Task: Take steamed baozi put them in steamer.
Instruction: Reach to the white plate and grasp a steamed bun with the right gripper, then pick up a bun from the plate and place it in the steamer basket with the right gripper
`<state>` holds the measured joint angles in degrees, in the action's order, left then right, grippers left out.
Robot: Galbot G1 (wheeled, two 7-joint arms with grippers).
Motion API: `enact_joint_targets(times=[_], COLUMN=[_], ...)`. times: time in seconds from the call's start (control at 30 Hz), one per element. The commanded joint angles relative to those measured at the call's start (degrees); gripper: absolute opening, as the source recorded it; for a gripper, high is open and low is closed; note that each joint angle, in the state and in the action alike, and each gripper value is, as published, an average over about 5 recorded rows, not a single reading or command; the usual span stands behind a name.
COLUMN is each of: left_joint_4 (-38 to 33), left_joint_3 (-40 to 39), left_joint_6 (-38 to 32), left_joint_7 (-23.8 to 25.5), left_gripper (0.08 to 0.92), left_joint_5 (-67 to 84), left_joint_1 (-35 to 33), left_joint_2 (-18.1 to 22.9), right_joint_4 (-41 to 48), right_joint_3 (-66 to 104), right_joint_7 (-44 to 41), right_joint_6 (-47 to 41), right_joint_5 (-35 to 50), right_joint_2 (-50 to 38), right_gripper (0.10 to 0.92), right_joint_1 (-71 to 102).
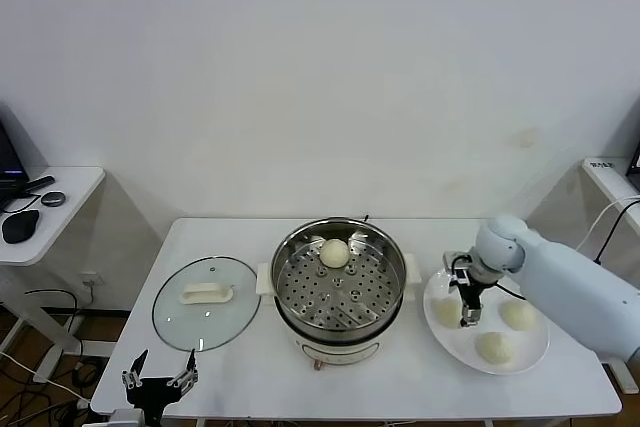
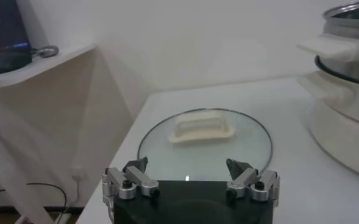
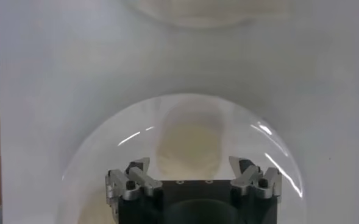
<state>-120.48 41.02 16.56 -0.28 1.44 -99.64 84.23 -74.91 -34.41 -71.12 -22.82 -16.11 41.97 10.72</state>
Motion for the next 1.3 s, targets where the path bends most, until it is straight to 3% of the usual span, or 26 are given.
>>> enact_joint_targets(times=[0.03,0.73,1.07,1.2,1.3], left_joint_4=[0.44,0.22,0.04,0.05,0.21], left_joint_3=[0.01,-1.18,-1.6,-2.32,-3.21], left_joint_6=[-0.02,-0.08,-0.16,-0.54,-1.81], left_joint_7=[-0.01,-0.02,-0.25,-0.65,-1.44], left_gripper=[0.823,0.823,0.823,0.823,0.823], left_joint_5=[-0.24,-1.43,-1.57,-2.78,-6.04], left_joint_1=[0.1,0.79,0.69,0.97,1.15], left_joint_2=[-0.08,0.59,0.91,1.26,1.53], right_joint_4=[1.47,1.64,0.08,-2.27,-3.76], right_joint_3=[1.91,2.05,3.45,1.23,-4.69], right_joint_7=[1.07,1.8,0.79,-0.81,-2.27], right_joint_6=[-0.34,-0.27,-1.07,-2.63,-3.99], right_joint_5=[-1.6,-0.98,1.06,5.8,11.38], right_joint_2=[1.57,1.17,-1.37,-4.21,-5.89], right_gripper=[0.823,0.805,0.543,0.443,0.42], right_joint_1=[2.57,2.79,1.29,-5.35,-15.45])
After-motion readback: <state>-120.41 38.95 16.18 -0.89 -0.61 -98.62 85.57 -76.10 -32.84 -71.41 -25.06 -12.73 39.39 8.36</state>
